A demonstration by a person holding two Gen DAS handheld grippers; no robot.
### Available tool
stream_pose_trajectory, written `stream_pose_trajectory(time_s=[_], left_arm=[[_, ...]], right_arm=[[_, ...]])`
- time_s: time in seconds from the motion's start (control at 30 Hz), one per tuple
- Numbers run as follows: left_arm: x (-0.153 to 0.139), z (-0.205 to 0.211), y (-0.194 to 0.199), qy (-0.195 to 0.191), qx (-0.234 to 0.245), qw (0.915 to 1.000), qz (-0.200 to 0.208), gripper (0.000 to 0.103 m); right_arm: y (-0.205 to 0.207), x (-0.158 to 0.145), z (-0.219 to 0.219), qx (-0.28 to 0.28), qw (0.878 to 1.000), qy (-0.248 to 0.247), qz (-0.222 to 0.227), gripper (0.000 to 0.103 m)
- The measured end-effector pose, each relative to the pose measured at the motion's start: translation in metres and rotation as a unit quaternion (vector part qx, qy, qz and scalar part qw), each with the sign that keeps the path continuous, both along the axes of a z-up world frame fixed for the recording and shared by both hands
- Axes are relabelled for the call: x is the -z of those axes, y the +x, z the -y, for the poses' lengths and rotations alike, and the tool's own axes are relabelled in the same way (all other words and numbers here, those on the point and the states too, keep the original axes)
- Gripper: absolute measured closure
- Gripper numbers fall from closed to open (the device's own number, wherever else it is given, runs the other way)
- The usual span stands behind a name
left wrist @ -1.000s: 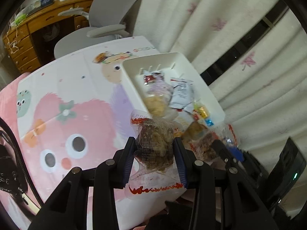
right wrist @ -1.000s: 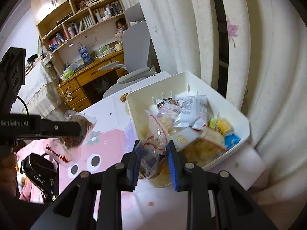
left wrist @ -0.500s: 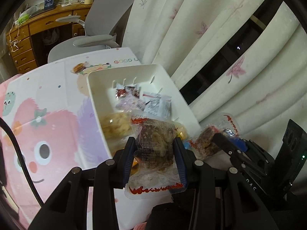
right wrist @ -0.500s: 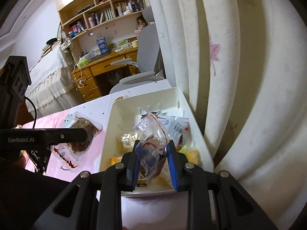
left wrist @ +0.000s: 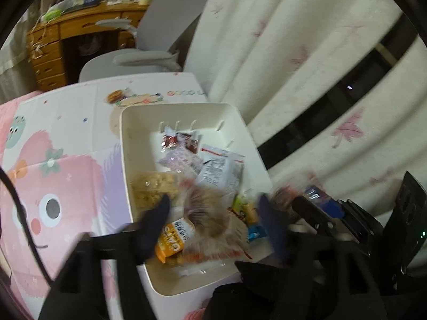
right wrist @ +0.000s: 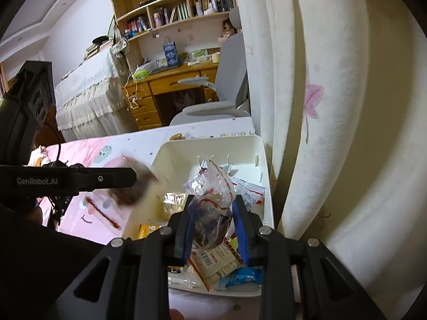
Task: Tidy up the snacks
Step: 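Open both grippers over the white tray to drop the nut bags, then move left gripper to the small orange-filled clear packet on the cloth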
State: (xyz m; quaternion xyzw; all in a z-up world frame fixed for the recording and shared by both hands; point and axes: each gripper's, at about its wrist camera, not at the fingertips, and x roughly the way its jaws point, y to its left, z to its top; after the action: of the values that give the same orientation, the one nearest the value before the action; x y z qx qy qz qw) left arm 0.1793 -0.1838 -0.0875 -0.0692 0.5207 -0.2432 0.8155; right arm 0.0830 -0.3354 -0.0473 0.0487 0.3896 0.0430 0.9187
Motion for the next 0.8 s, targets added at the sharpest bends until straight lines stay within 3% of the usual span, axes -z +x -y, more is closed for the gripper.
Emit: stream_pose_trajectory(time_s=[0.07,0.1,0.37,0.8], left_arm=[[0.003,-0.001,0.002,0.005,-0.008,0.9999,-0.007,0.029],[0.004,-0.002,0.004,0.01,-0.013,0.9998,-0.01,0.028],[0.01,-0.021,0.012,0.034,-0.059,0.9972,-0.029,0.022],[0.029,-0.07,0.054,0.081,-0.112,0.9834,-0.118,0.022]], right_arm=[[0.005,0.006,0.001,-0.001,1.0,-0.01,-0.013,0.05],[0.007,0.008,0.001,0.001,1.0,-0.015,-0.016,0.048],[0.023,0.022,0.006,-0.002,0.999,0.009,-0.043,0.047],[0.051,0.057,0.006,0.012,0.989,0.07,-0.132,0.045]])
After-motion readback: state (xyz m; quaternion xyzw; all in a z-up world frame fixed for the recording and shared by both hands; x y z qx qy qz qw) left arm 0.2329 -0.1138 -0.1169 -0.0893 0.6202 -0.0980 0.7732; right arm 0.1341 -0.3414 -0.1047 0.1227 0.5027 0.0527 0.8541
